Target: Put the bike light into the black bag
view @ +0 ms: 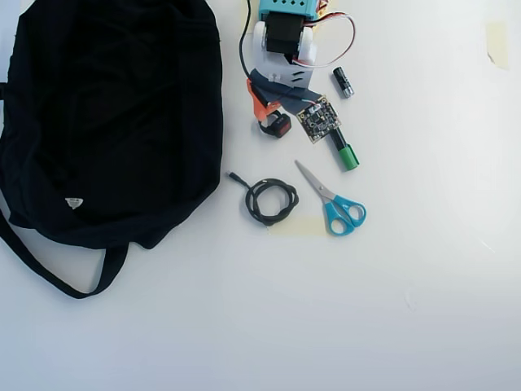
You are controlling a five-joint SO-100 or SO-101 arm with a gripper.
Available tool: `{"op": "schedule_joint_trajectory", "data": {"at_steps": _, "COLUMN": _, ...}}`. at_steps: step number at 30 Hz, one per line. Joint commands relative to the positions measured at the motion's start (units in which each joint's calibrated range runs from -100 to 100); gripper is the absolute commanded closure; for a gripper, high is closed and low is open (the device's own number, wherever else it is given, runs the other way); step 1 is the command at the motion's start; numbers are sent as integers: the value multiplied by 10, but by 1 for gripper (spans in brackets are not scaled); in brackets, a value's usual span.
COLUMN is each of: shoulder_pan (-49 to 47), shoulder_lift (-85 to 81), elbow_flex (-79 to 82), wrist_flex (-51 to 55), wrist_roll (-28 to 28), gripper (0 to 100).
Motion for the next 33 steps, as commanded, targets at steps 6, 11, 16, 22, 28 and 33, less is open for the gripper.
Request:
{"op": "schedule_joint_trajectory", "data": {"at_steps": 6, "shoulder_pan": 15, "shoulder_lift": -21, "elbow_flex": 45, "wrist_flex": -67, "wrist_roll": 11, "gripper": 82}}
{"op": "schedule_joint_trajectory", "data": {"at_steps": 11, "shoulder_pan": 15, "shoulder_lift": -22, "elbow_flex": 43, "wrist_flex": -68, "wrist_roll": 23, "gripper": 82}}
{"op": "schedule_joint_trajectory", "data": {"at_steps": 16, "shoulder_pan": -3, "shoulder_lift": -96, "elbow_flex": 52, "wrist_flex": -65, "wrist_roll": 23, "gripper": 82}}
{"op": "schedule_joint_trajectory", "data": {"at_steps": 22, "shoulder_pan": -6, "shoulder_lift": -198, "elbow_flex": 121, "wrist_flex": -63, "wrist_roll": 17, "gripper": 82}}
{"op": "schedule_joint_trajectory", "data": {"at_steps": 28, "shoulder_pan": -4, "shoulder_lift": -196, "elbow_flex": 125, "wrist_flex": -68, "wrist_roll": 17, "gripper": 82}}
{"op": "schedule_joint_trajectory", "data": {"at_steps": 33, "shoulder_pan": -2, "shoulder_lift": -180, "elbow_flex": 127, "wrist_flex": -91, "wrist_roll": 16, "gripper": 80}}
